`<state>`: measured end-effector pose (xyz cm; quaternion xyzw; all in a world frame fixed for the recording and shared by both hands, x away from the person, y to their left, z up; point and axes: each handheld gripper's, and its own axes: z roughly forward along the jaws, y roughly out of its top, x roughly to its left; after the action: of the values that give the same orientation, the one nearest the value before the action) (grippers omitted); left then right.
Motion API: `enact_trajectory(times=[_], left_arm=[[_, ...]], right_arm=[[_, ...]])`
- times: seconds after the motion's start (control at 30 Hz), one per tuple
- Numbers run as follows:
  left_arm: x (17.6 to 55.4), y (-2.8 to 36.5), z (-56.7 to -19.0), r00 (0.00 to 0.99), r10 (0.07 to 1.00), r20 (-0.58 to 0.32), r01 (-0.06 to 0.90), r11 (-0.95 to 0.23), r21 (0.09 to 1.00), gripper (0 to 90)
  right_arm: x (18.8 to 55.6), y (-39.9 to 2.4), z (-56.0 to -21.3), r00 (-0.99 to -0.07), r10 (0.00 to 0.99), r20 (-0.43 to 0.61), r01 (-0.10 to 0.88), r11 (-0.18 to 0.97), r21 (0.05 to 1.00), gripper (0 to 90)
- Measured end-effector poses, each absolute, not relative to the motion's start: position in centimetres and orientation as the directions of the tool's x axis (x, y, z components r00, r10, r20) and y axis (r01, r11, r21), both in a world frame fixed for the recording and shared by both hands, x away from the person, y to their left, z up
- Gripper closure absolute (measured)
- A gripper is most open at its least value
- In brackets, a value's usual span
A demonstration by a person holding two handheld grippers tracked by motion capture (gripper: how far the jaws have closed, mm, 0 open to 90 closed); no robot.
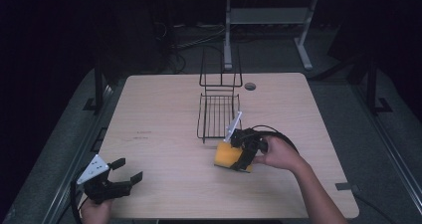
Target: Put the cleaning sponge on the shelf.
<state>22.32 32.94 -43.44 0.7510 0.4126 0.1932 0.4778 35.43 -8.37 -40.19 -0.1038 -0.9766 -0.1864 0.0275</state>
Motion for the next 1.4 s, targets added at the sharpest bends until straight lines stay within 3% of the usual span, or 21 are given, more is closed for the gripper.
enact_trajectory(times=[1.4], left_arm=[[22.1, 33.5, -43.4, 0.577, 0.810, -0.103, 0.438, -0.199, 0.877, 13.4]], right_arm=[[40.0, -5.7, -38.8, -0.983, 0.156, 0.096, 0.181, 0.914, 0.364, 21.6]])
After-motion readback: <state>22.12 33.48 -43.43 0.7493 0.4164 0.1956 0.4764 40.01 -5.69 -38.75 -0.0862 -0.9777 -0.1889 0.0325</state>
